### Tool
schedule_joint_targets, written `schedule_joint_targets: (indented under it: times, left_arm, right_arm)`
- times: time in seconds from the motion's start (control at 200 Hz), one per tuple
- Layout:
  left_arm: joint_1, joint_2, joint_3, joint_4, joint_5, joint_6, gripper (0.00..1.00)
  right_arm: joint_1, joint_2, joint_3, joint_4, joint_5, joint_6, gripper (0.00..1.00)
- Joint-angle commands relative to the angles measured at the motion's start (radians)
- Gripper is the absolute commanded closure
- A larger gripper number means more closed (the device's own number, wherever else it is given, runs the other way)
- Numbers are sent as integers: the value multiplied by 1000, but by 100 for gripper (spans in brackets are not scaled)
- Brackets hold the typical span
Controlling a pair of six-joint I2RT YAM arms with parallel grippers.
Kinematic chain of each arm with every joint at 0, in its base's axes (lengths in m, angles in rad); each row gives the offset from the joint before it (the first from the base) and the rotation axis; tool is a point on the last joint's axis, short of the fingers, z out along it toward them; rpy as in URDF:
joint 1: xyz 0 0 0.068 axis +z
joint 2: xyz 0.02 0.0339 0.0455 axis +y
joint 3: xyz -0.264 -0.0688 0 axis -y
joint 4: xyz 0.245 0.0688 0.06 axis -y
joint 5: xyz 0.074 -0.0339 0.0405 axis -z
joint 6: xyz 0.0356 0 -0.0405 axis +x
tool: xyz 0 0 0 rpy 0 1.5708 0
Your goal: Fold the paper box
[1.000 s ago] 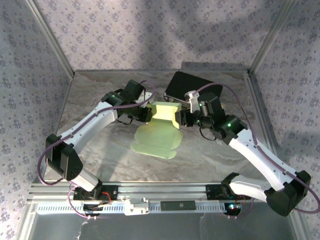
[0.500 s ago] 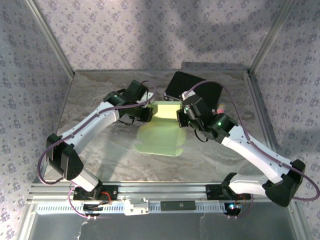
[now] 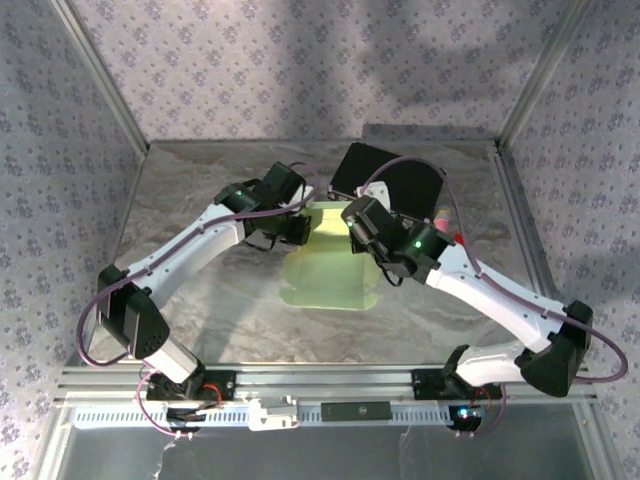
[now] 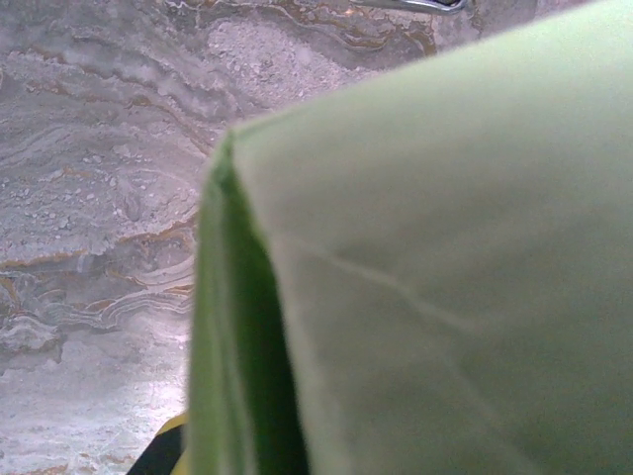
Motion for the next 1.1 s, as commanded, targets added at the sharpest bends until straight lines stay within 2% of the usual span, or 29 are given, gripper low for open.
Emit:
schedule_joint_targets:
  times: [0.0,0.155,0.33,0.5,1.099]
  left_arm:
    - [-37,3,56,-33,30,9,100]
    - [-46,9,59,-37,28,7,100]
    - [-52,4,59,-36,27,9,100]
    - [-52,5,65,-38,29,12,100]
    - [-59,22,83,-46,30,13,100]
  right_arm:
    - [8,46,60,-98,109,81,100]
    - [-1,56,67,-92,87,81,100]
    - [-37,55,71,-60,23,57,91]
    - [-59,58,67,-31,-27,45,90]
    - [-70,95,88,-58,34,63,85]
